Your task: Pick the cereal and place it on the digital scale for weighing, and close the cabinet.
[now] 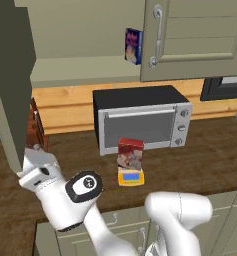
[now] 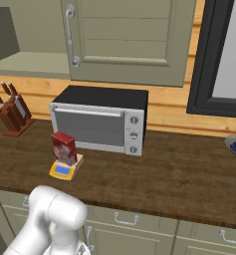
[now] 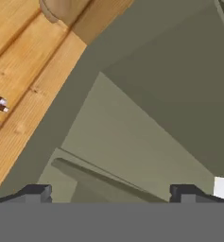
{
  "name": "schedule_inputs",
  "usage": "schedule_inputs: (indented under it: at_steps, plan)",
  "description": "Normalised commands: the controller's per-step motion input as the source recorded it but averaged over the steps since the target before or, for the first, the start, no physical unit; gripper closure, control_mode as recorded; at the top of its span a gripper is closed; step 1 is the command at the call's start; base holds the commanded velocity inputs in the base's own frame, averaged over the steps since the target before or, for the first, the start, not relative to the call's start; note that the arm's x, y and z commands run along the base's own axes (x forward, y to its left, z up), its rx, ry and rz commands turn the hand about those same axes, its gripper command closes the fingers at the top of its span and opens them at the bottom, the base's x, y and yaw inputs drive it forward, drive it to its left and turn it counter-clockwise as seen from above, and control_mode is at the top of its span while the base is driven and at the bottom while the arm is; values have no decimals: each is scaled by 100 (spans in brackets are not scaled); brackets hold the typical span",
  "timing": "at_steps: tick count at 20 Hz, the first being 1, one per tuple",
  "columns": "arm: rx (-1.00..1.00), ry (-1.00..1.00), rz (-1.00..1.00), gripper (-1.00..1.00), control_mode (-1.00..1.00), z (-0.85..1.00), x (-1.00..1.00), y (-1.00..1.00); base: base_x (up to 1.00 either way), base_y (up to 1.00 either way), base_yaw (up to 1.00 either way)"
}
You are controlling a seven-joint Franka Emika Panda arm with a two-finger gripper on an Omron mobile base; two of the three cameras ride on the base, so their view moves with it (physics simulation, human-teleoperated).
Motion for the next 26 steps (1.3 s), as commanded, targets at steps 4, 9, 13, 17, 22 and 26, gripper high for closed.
schedule_inputs:
  at_steps: [4, 9, 13, 17, 22, 26]
  plan:
    - [-9, -12, -9, -100, -100, -25, 2, 100, 0, 0, 0]
    - [-9, -13, -12, -100, -100, -32, 1, 94, 0, 0, 0]
    - [1, -33, -18, -100, -100, 46, -7, 34, 0, 0, 0]
    - [16, -38, -22, -100, -100, 43, -4, 0, 0, 0, 0]
    - [38, -26, -20, -100, -100, 18, -3, -11, 0, 0, 0]
    - [46, -30, -10, -100, -100, 23, 0, -29, 0, 0, 0]
